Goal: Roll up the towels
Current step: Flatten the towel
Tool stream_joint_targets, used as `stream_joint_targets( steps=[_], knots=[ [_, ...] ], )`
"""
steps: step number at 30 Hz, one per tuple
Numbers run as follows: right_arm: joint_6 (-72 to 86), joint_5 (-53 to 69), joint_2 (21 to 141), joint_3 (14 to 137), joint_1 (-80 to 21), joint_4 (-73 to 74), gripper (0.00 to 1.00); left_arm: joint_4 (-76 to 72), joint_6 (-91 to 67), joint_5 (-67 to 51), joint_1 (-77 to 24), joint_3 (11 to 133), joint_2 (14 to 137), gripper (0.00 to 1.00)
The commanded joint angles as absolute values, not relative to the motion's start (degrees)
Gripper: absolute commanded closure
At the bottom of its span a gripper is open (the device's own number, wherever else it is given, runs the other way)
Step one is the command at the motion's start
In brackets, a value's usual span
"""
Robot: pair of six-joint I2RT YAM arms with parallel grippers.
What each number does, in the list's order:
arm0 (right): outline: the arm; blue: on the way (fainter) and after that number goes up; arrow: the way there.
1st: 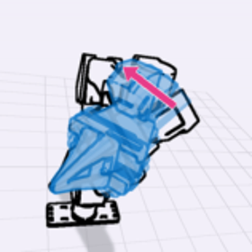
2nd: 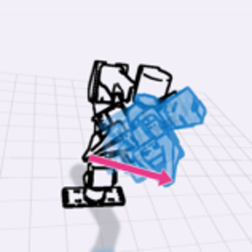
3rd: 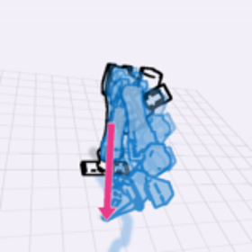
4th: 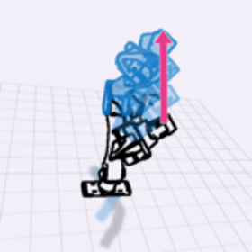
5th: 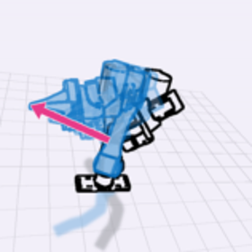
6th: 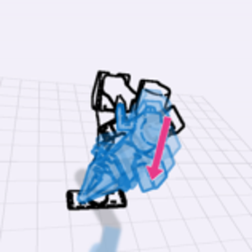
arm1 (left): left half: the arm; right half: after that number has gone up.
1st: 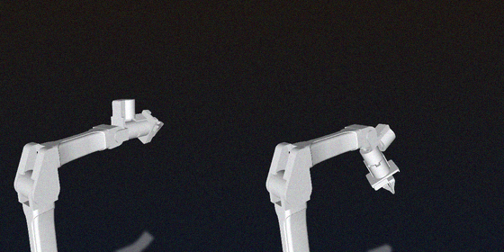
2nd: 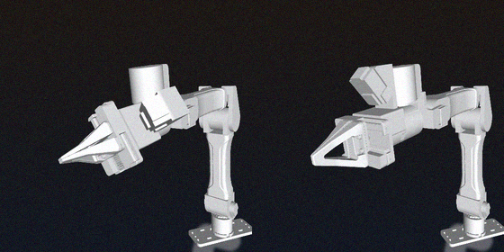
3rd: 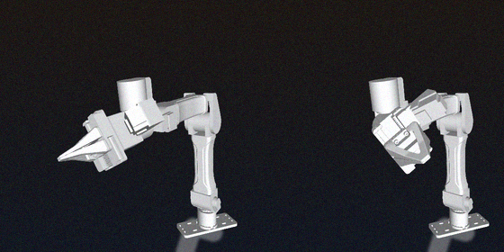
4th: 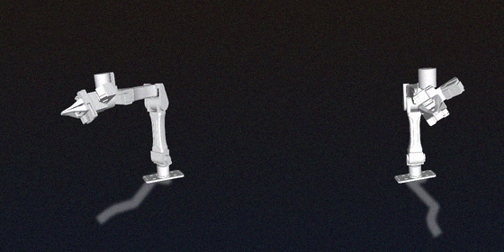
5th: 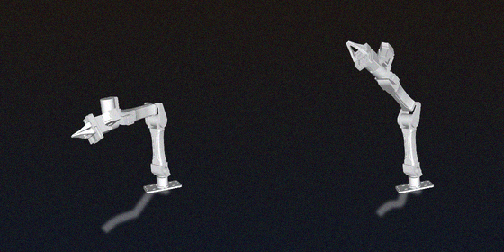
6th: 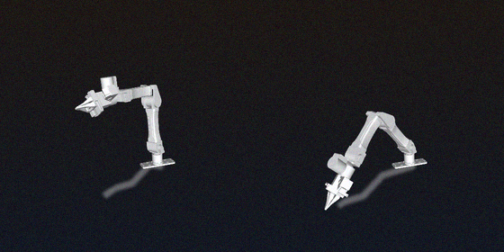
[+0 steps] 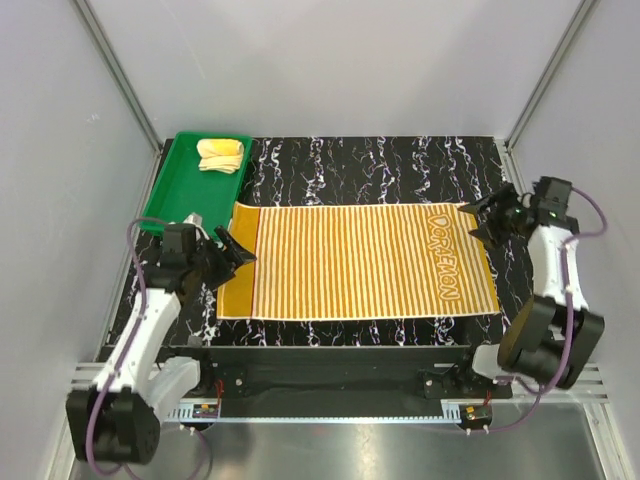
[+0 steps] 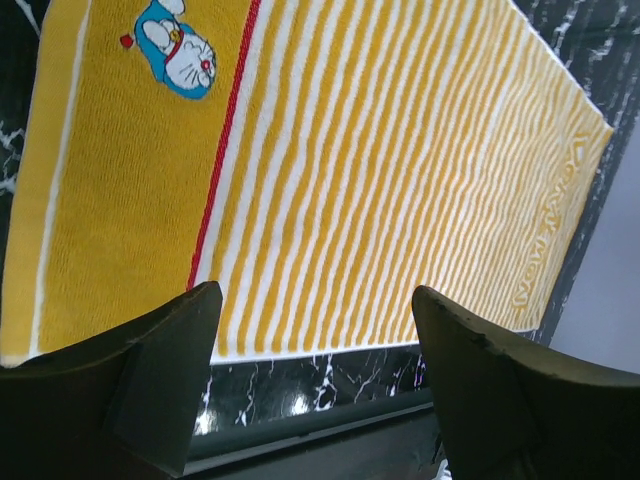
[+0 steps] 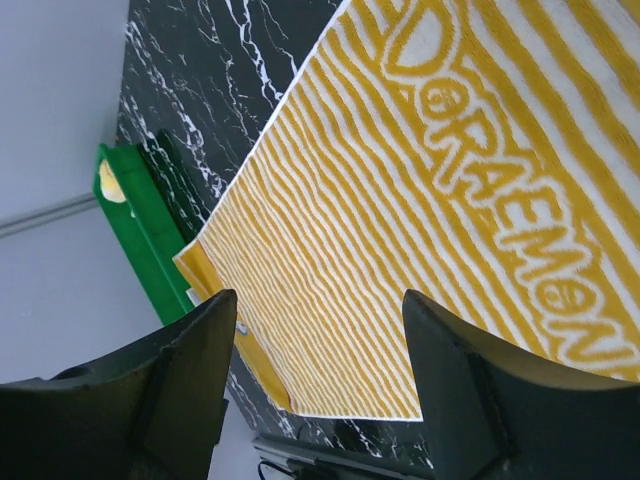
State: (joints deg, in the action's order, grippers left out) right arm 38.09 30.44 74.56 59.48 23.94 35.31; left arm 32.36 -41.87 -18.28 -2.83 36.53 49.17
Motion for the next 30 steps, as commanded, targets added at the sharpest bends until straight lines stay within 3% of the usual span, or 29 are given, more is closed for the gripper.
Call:
stream_joint_targets(
  steps=[1,6,11,30],
  knots=[
    [34.6,32.8,83.9,63.8,20.7,32.0,0.27,21.9,-40.7,-20.0,-4.2,41.7,57.7,0.19],
    [34.2,35.2,100.2,70.4,19.4,29.4,0.34,18.8,-40.6,-19.7,-5.4,44.4,64.6,0.18],
    [35.6,32.8,108.2,73.1,18.5,27.2,0.35,16.0,-40.5,-19.7,-5.4,44.3,67.8,0.18],
    [34.4,25.4,120.2,86.1,24.3,31.7,0.35,14.8,-38.7,-19.2,-5.7,46.0,74.6,0.17]
  ],
)
